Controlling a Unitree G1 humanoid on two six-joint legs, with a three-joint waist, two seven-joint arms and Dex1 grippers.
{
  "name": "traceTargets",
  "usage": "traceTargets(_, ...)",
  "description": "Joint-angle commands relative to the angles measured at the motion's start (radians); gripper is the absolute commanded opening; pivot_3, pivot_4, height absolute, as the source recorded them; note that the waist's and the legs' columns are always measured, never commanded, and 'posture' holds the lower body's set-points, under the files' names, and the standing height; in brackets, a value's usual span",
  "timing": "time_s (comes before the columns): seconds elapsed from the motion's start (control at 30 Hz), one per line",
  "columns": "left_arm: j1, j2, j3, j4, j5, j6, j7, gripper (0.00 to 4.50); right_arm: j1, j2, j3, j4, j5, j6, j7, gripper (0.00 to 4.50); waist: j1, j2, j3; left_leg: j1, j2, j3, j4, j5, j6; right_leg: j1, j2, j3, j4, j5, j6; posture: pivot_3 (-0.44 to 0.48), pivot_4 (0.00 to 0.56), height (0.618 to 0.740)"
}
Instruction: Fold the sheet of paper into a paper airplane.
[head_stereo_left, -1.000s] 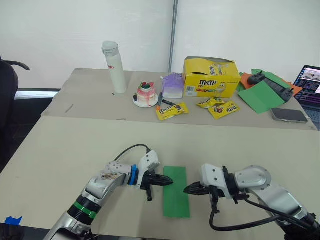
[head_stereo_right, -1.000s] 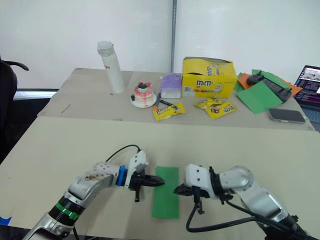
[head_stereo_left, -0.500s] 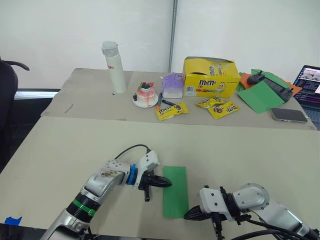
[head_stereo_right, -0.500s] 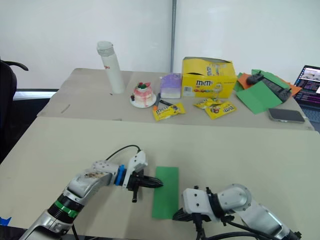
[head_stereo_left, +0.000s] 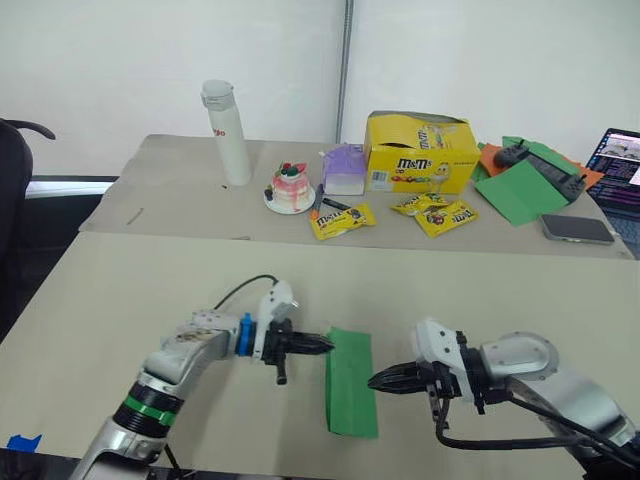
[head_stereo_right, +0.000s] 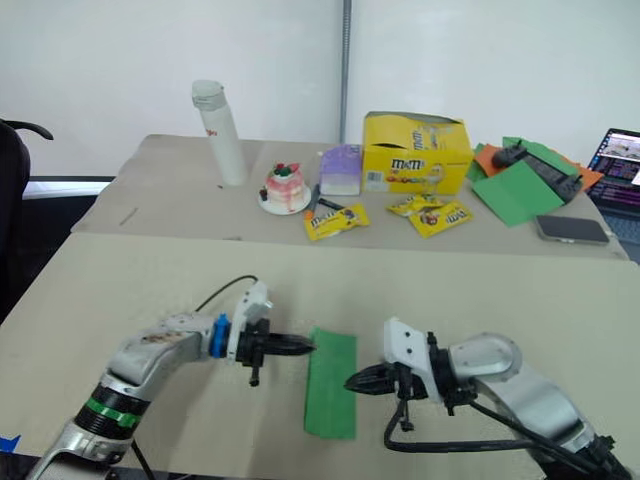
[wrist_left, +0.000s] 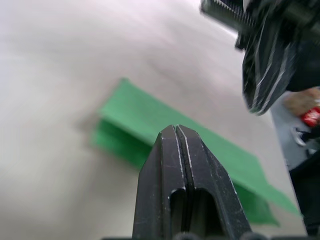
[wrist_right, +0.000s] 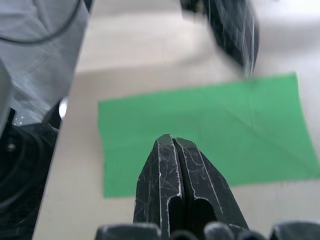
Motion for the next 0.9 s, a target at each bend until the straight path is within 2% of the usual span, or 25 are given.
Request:
traceTargets(0.03, 0.039, 0.052, -0.019, -0.052, 0.039, -0.074, -0.03, 0.0, -0.049, -0.006, -0.02, 0.034, -0.035, -0.032, -0.006, 0.06, -0.002, 0.001, 0.0, 0.0, 0.0, 0.0, 0.0, 0.0, 0.0, 0.0, 0.0, 0.0, 0.0, 0.0, 0.0, 0.0, 0.15, 0.74)
traceTargets(0.17, 0.067, -0.012, -0.065, -0.036, 0.076, -0.15, 0.013, 0.0, -0.082, -0.035, -0.035, 0.148, -0.09, -0.088, 0.015, 0.06, 0.011, 0.001, 0.0, 0.0, -0.001, 0.001, 0.0, 0.0, 0.0, 0.0, -0.001, 0.0, 0.0, 0.0, 0.0, 0.0, 0.15, 0.74)
traceTargets(0.3, 0.037, -0.075, -0.093, -0.007, 0.098, -0.161, 0.045, 0.0, -0.074, -0.048, -0.068, 0.196, -0.1, -0.109, 0.014, 0.06, 0.015, 0.001, 0.0, -0.001, -0.002, 0.001, 0.001, 0.0, 0.0, 0.0, -0.002, 0.0, 0.0, 0.0, 0.0, 0.0, 0.15, 0.74)
traceTargets(0.53, -0.035, -0.15, -0.194, 0.085, 0.154, -0.264, -0.02, 0.0, -0.041, -0.076, -0.15, 0.222, -0.108, -0.102, -0.017, 0.06, 0.007, 0.002, -0.001, -0.001, -0.004, 0.0, 0.001, 0.0, 0.0, 0.0, 0.0, 0.0, 0.0, 0.0, 0.0, 0.0, 0.15, 0.74)
traceTargets(0.57, -0.05, -0.184, -0.186, 0.112, 0.129, -0.259, -0.027, 0.0, -0.029, -0.085, -0.162, 0.225, -0.113, -0.106, -0.02, 0.06, 0.007, 0.002, -0.001, -0.001, -0.004, 0.0, 0.001, 0.0, 0.0, 0.0, 0.0, 0.0, 0.0, 0.0, 0.001, 0.0, 0.15, 0.74)
traceTargets(0.73, -0.151, -0.277, -0.242, 0.27, 0.169, -0.326, -0.1, 0.0, 0.064, -0.137, -0.251, 0.207, -0.127, -0.095, -0.046, 0.06, 0.015, 0.002, 0.0, -0.003, -0.009, -0.001, 0.002, 0.001, 0.001, 0.0, -0.002, 0.0, 0.0, 0.0, 0.001, 0.0, 0.15, 0.74)
traceTargets(0.9, -0.225, -0.326, -0.318, 0.418, 0.275, -0.377, -0.099, 0.0, 0.171, -0.155, -0.344, 0.146, -0.12, -0.048, -0.082, 0.06, 0.006, 0.0, 0.001, -0.003, -0.01, -0.003, 0.002, 0.001, 0.002, 0.0, -0.002, 0.001, 0.0, 0.0, 0.003, 0.0, 0.15, 0.74)
